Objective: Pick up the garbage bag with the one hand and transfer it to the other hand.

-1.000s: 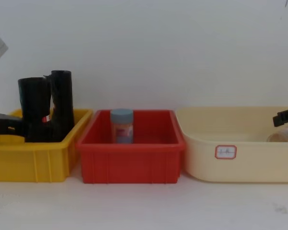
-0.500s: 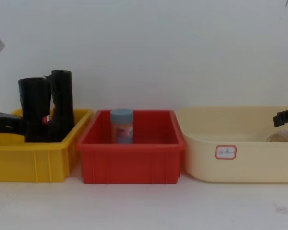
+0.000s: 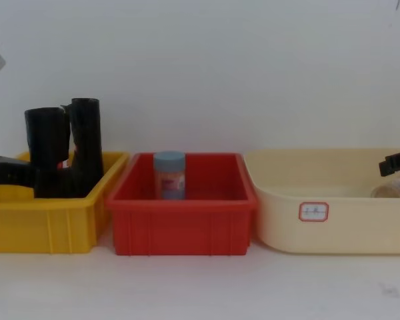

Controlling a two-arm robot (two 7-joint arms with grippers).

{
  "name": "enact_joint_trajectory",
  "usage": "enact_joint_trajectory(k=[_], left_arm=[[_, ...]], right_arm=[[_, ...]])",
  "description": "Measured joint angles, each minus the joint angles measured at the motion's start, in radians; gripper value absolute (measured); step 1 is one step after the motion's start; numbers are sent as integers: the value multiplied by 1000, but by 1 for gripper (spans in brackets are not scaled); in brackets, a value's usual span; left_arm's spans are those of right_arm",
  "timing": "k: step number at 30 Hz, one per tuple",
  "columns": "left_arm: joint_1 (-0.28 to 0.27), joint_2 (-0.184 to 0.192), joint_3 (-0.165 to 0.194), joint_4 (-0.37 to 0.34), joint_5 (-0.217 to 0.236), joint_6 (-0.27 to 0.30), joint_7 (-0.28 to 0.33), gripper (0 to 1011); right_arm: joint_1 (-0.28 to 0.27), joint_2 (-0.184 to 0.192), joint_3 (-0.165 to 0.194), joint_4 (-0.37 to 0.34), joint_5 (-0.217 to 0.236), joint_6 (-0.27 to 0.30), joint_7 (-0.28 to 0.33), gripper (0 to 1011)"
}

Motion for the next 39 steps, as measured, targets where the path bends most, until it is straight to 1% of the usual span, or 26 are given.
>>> enact_joint_trajectory(k=[13, 30, 34, 39], left_arm=[[1, 1, -1, -2, -1, 1, 1, 411], [0, 1, -1, -2, -1, 1, 0, 411], [-6, 4, 1, -1, -4, 2, -10, 411], [-13, 14, 0, -14, -16, 19, -27, 411]], right_arm=[[0, 0, 0, 0, 0, 0, 0, 1001], [0, 0, 0, 0, 0, 0, 0, 1001], [0, 0, 0, 0, 0, 0, 0, 1001], [0, 0, 0, 0, 0, 0, 0, 1001]])
